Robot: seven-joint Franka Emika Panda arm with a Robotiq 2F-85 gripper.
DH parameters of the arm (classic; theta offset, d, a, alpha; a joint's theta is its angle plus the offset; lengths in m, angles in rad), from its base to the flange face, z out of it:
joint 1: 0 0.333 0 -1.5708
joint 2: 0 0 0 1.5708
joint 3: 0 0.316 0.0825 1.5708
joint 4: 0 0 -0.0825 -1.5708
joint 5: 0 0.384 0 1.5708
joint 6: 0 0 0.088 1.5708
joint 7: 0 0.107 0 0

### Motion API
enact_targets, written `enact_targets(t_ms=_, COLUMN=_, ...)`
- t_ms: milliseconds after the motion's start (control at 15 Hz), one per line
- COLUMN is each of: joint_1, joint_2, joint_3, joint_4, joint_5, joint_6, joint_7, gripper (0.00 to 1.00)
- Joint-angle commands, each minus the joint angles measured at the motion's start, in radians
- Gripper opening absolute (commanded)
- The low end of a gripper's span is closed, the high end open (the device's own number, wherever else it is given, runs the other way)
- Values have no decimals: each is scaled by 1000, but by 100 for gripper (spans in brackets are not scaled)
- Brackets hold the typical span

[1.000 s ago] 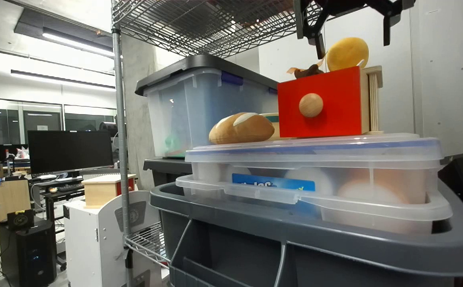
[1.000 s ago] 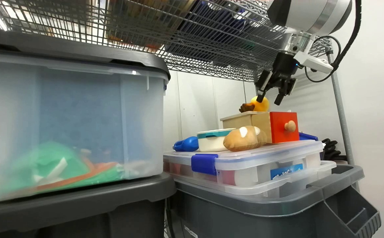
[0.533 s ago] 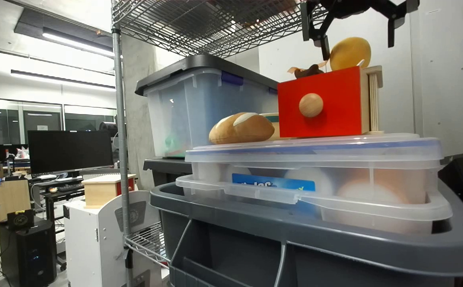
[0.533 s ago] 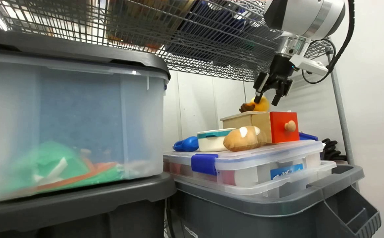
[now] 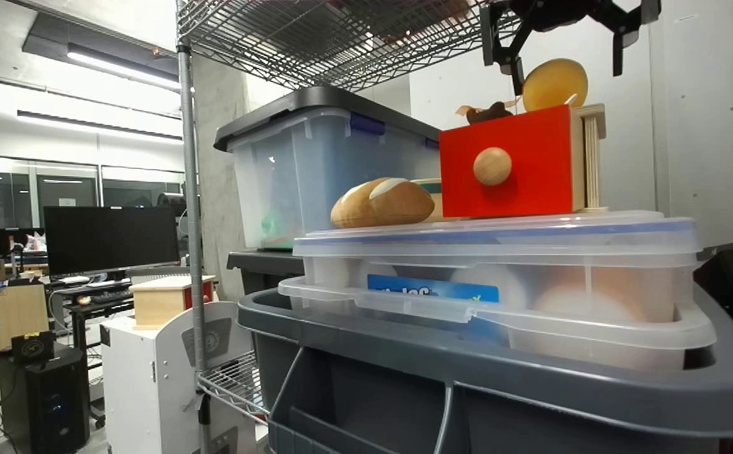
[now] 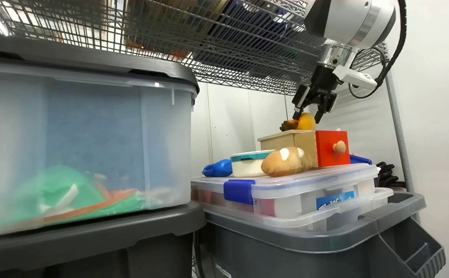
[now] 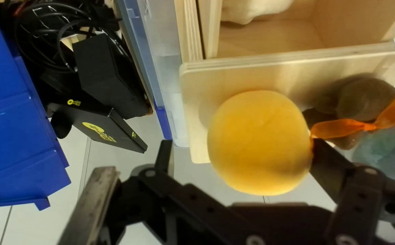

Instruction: Put the yellow plushie in the white bowl

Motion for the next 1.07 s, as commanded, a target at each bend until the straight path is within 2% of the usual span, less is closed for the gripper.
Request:
enact_targets(t_ms=0, joint_1=-29, joint_2=27, joint_3=29, joint_4=35, joint_5=21, joint_6=-26, joint_7=-14, gripper=74)
enact_targets(t_ms=67, joint_1=-30, joint_2=29, joint_3=31, joint_4=35, joint_5=19, joint_6=-27, joint_7=-12, gripper=72)
enact_targets(t_ms=333, joint_1=-35, joint_2=40, joint_3=41, joint_4=33, joint_5=17, joint_6=-28, joint_7=-12, gripper=40)
enact_targets(t_ms=733, joint_1=-40, joint_2=39, joint_3=47, joint_4=40, joint_5=20, joint_6=-29, joint_7=-17, gripper=3)
enact_targets(t_ms=867, joint_1=-41, joint_2=38, joint_3=46, joint_4=40, joint_5=21, joint_6=-30, joint_7=-19, gripper=6)
enact_targets(t_ms=1000, joint_1=-42, joint_2=31, joint_3=47, joint_4=36, joint_5=22, joint_6=-31, joint_7=-22, gripper=4)
